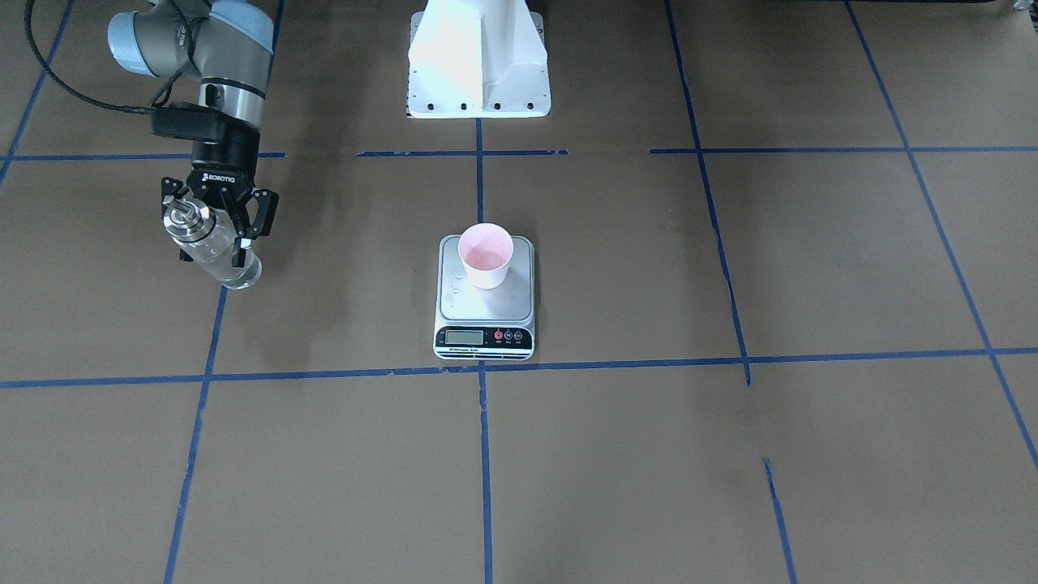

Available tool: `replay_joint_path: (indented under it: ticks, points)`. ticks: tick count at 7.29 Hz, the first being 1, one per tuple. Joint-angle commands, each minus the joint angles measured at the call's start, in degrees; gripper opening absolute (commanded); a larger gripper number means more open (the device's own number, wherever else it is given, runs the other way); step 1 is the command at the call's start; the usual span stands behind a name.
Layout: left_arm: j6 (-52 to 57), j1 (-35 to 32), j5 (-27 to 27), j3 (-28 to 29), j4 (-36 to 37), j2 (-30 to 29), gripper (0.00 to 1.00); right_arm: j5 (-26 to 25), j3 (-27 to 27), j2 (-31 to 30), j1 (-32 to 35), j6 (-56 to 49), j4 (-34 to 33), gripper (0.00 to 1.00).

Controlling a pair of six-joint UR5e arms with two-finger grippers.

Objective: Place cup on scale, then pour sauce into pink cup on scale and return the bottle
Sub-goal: 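Lower the glass bottle with the right gripper back to its spot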

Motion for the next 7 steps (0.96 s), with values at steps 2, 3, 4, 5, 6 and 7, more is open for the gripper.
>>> replay_joint_path:
  ticks: [2,3,4,5,6,7]
  points:
    - [0.0,0.0,0.0,-0.1,0.0,0.0,1.00,-3.7,-4.1,-0.9,-0.2,-0.2,4.7,0.00]
    - [0.0,-0.1,0.0,-0.1,0.0,0.0,1.00,-3.7,-4.1,-1.4,-0.2,-0.1,4.7,0.00]
    - [-0.1,-0.2,0.0,-0.1,0.0,0.1,1.00,-3.5,-4.2,-1.0,-0.2,-0.1,4.6,0.00]
    - [0.0,-0.3,-0.1,-0.2,0.0,0.1,1.00,-3.0,-3.8,-0.9,-0.2,-0.2,4.6,0.00]
    - [0.0,-0.3,0.0,-0.2,0.0,0.1,1.00,-2.8,-3.9,-0.9,-0.2,-0.3,4.5,0.00]
    - [-0.1,-0.4,0.0,-0.2,0.0,0.3,1.00,-1.2,-4.3,-0.9,-0.2,-0.2,4.5,0.00]
